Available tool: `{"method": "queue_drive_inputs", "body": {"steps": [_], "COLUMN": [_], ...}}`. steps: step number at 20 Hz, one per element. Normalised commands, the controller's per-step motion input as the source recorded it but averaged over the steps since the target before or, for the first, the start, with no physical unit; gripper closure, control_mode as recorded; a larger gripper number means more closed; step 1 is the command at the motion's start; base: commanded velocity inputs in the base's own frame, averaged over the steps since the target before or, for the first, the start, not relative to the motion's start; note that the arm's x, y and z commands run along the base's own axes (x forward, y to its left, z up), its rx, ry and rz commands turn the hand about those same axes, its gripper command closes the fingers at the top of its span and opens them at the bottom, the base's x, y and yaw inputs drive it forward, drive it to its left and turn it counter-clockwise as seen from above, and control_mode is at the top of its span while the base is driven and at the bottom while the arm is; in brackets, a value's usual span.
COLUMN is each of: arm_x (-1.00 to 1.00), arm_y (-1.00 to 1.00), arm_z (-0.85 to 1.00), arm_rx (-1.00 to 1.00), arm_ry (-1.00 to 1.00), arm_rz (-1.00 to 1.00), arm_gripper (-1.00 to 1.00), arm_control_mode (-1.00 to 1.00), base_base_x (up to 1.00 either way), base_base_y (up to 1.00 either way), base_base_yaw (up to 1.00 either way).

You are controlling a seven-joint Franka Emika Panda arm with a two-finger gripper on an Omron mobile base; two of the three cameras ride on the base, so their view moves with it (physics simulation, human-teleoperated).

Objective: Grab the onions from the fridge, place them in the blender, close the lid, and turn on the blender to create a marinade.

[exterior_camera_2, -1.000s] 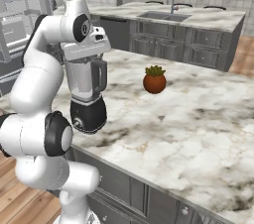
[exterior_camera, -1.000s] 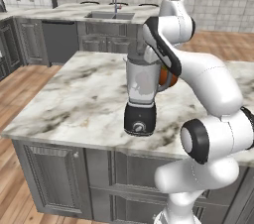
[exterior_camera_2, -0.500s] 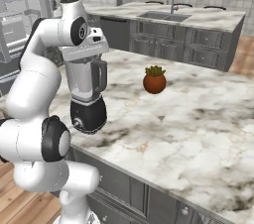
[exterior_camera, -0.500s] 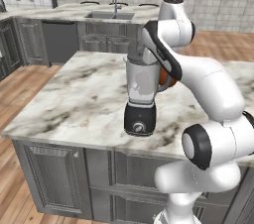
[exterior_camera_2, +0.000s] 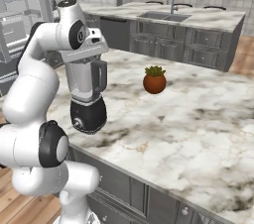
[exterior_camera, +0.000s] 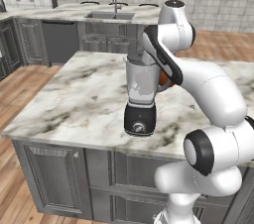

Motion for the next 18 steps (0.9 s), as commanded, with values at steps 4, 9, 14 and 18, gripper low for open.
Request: {"method": "queue_drive_inputs", "body": {"steps": [4,9,14,18], "arm_x": [0.50,0.40,0.66,0.70], "arm_y": [0.45,0.52,0.57,0.53], "arm_z": [-0.85,-0.98,-0.46,-0.30], "arm_rx": [-0.01,-0.03,0.00,0.00], "arm_ry": [-0.05,-0.08,-0.14,-0.04], "arm_rz": [-0.01,-0.02,-0.06,-0.08], "arm_gripper": [-1.00,-1.00,-1.00,-1.00], "arm_control_mode": [-1.00,-1.00,-1.00,-1.00], "base_base_x": [0.00,0.00,0.00,0.00], "base_base_y": [0.00,0.00,0.00,0.00], "base_base_yaw": [0.00,0.00,0.00,0.00]}}
